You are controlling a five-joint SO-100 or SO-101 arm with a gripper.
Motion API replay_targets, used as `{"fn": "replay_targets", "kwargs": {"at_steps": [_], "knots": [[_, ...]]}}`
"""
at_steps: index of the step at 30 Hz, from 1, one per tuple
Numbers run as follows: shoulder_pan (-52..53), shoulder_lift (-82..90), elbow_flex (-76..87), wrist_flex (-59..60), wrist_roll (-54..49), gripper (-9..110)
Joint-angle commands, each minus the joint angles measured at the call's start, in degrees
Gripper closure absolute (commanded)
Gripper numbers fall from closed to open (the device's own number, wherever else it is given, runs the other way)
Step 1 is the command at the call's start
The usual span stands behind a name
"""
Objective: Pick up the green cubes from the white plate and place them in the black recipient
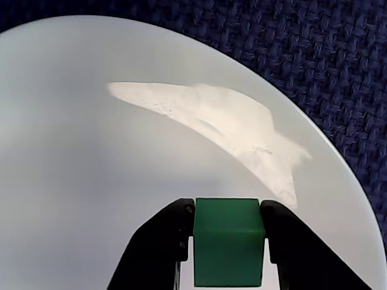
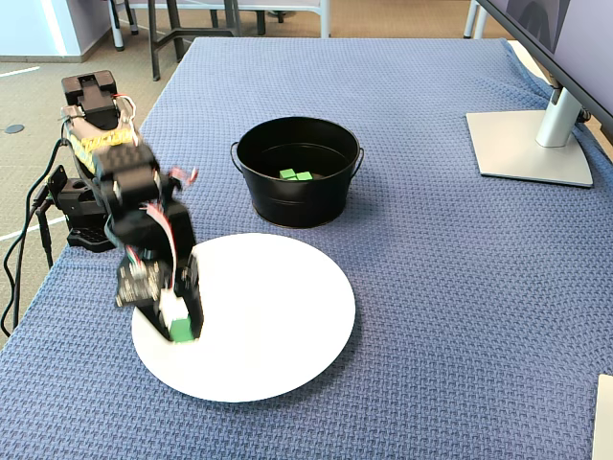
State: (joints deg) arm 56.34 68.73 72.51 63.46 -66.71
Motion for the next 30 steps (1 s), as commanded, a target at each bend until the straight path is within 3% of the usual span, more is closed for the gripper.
{"fn": "replay_targets", "kwargs": {"at_steps": [1,6,11,16,22,30], "knots": [[-3.08,9.05,-11.78,9.32,9.58,101],[-9.32,16.88,-14.59,10.28,28.65,101],[-23.47,24.70,-11.43,14.06,41.84,102],[-41.57,31.99,-3.87,16.35,50.80,102],[-59.68,38.23,11.25,10.90,59.41,102],[-65.21,41.48,28.92,-2.46,63.81,101]]}}
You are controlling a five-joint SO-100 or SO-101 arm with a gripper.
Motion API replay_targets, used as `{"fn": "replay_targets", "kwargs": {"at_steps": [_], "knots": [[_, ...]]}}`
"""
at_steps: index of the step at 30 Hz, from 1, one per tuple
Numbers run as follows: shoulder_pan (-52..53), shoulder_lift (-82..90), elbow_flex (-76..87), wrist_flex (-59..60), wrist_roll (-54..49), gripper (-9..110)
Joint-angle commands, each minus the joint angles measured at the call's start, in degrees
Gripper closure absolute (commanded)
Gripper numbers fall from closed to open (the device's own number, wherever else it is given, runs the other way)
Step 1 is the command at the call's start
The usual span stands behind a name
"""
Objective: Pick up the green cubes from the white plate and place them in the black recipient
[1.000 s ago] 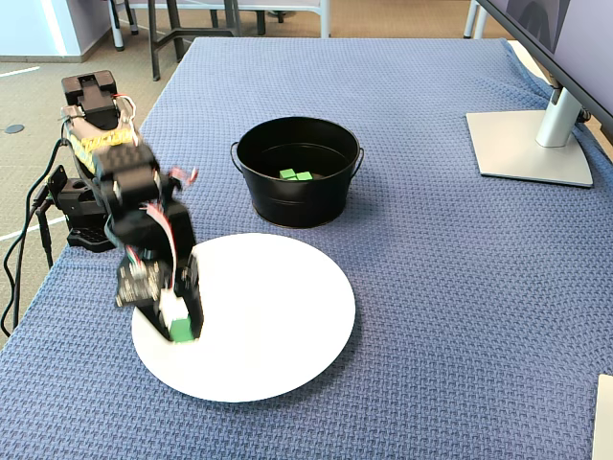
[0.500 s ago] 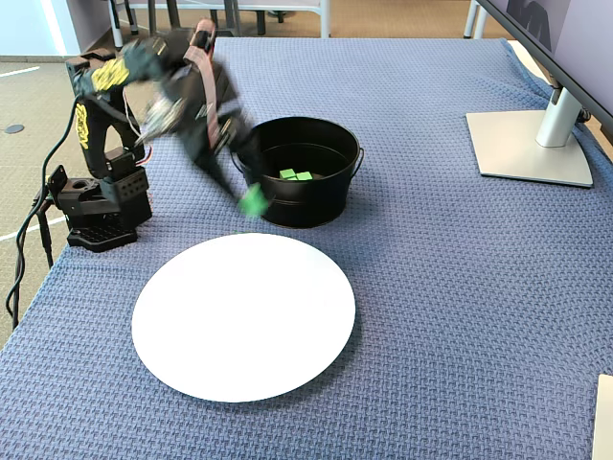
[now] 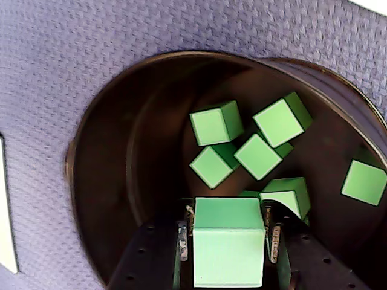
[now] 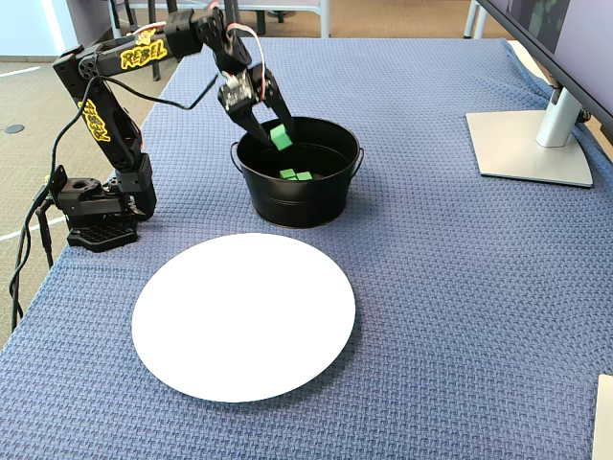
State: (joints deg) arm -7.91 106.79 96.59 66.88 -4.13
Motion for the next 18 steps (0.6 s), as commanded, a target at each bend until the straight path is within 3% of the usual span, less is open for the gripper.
{"fn": "replay_targets", "kwargs": {"at_steps": [1,3,6,11,18], "knots": [[-1.23,3.34,6.15,-6.86,0.53,91],[-2.11,3.43,7.21,-6.77,-1.41,68],[-1.76,5.45,6.50,-6.06,-2.20,63],[2.81,11.78,2.11,-4.22,-1.23,71],[14.50,28.39,4.75,1.93,-1.32,101]]}}
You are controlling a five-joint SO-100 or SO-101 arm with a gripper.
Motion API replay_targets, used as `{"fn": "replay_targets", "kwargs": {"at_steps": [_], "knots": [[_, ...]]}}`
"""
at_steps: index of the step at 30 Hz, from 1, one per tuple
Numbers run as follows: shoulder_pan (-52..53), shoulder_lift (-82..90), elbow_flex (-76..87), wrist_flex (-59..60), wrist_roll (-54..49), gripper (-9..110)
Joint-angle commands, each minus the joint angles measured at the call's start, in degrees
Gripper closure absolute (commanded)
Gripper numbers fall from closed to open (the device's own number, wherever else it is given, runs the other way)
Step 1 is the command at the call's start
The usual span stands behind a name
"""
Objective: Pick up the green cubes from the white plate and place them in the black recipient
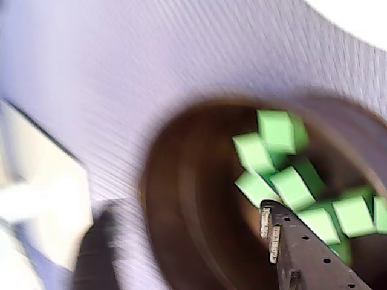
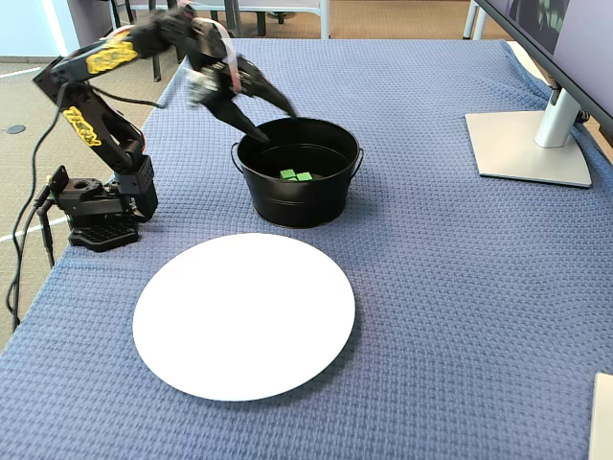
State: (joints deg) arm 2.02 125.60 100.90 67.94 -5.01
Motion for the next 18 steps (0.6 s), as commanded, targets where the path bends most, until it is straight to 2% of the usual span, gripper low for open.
{"fn": "replay_targets", "kwargs": {"at_steps": [1,13,18], "knots": [[5.98,12.83,2.81,0.62,-1.32,101],[9.76,46.93,32.70,9.58,-5.19,102],[9.14,50.19,37.79,14.77,-2.46,102]]}}
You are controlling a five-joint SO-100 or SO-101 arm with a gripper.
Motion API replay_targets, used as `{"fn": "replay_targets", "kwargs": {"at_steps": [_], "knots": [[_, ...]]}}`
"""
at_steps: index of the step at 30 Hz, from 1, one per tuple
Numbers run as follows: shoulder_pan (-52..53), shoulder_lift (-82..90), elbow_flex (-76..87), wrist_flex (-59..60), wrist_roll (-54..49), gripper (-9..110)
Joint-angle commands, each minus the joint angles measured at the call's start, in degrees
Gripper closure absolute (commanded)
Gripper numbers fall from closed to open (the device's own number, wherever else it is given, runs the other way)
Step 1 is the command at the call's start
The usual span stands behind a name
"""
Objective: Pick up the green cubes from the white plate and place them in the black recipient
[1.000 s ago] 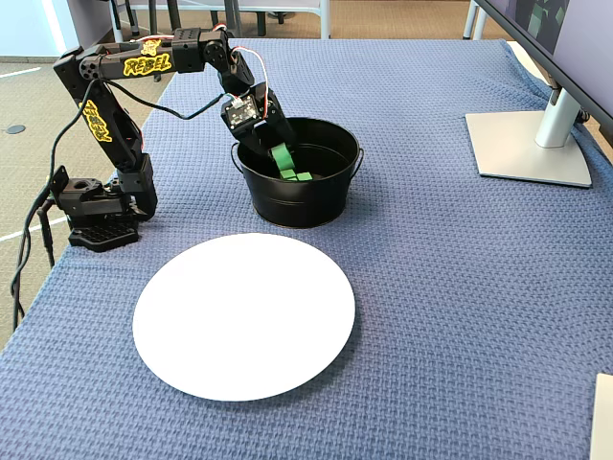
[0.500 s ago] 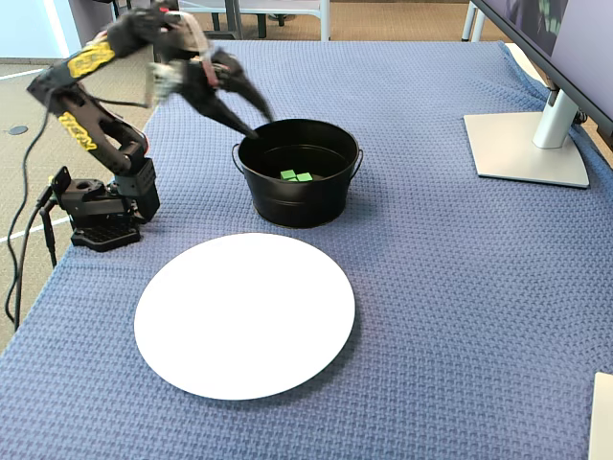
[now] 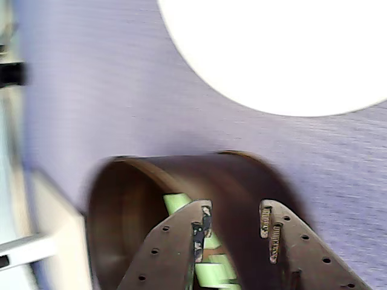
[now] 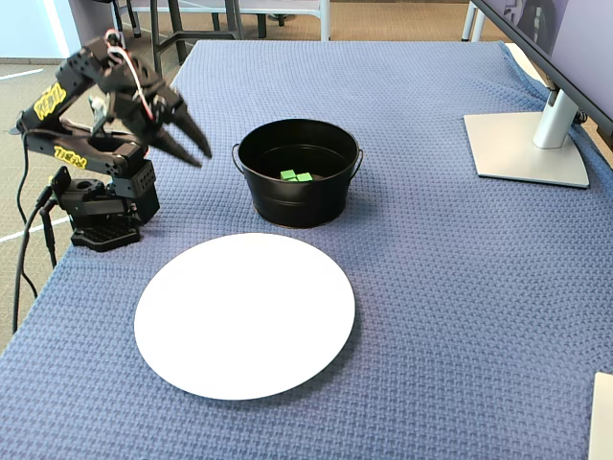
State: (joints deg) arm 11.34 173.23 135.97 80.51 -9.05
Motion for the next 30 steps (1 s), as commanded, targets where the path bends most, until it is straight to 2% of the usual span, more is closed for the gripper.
{"fn": "replay_targets", "kwargs": {"at_steps": [1,14,30], "knots": [[-0.18,2.72,3.16,2.11,1.76,102],[-1.49,3.60,10.11,-0.70,1.41,102],[-1.23,3.78,11.16,-0.70,1.41,102]]}}
